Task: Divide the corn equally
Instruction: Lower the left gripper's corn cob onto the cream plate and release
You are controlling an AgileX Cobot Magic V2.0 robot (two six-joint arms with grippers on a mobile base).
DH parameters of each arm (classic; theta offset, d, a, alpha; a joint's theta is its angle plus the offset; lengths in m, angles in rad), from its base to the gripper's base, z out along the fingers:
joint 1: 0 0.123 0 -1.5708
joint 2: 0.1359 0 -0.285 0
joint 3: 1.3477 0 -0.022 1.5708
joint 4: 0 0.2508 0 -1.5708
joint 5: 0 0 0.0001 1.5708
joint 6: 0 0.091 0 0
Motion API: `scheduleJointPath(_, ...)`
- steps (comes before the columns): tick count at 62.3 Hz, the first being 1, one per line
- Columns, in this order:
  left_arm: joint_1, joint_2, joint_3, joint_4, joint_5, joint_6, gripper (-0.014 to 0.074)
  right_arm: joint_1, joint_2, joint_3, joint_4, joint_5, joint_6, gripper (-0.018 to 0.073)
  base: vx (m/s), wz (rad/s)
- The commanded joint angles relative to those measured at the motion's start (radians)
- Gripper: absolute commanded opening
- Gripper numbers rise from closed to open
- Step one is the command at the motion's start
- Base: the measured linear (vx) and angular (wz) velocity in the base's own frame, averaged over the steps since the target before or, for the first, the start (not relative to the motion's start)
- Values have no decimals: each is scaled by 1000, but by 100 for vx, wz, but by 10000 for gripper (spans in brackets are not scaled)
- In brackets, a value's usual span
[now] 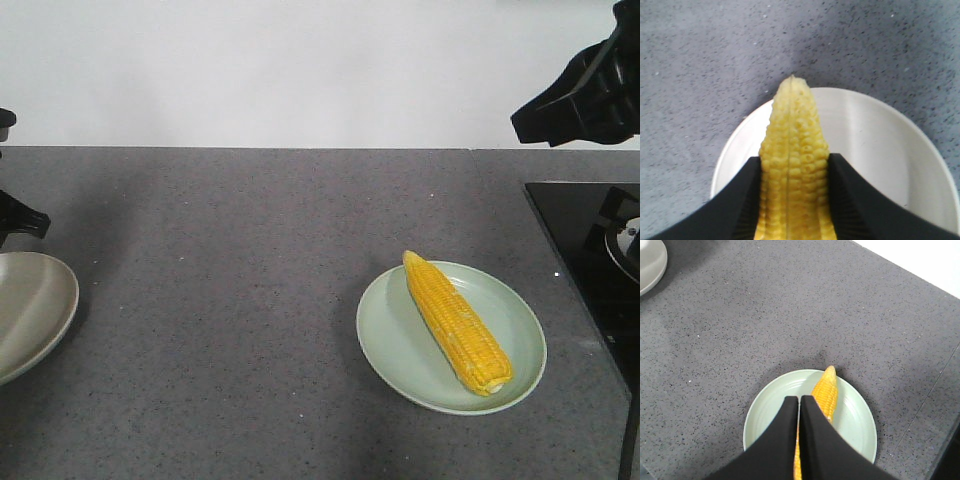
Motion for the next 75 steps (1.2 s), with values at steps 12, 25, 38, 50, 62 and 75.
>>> scheduleJointPath(12,2,-16,-24,-31,-15,-11,131,-4,-24,-28,17,-42,-11,-8,0,0)
scheduleJointPath(25,2,-3,-24,-33,26,-11,300,-4,-24,-28,18,-40,-11,-8,0,0)
scheduleJointPath(38,2,-3,-24,-33,35,-11,434,-4,-24,-28,18,-37,-10,-8,0,0)
scheduleJointPath(50,2,-3,-24,-33,46,-11,454,-4,-24,-28,18,-37,-10,-8,0,0)
scheduleJointPath(62,2,-4,-24,-37,67,-9,447,-4,-24,-28,18,-60,-26,-8,0,0)
scheduleJointPath(75,1,-48,-24,-154,56,50,286,-4,-37,-27,22,-126,-86,-8,0,0)
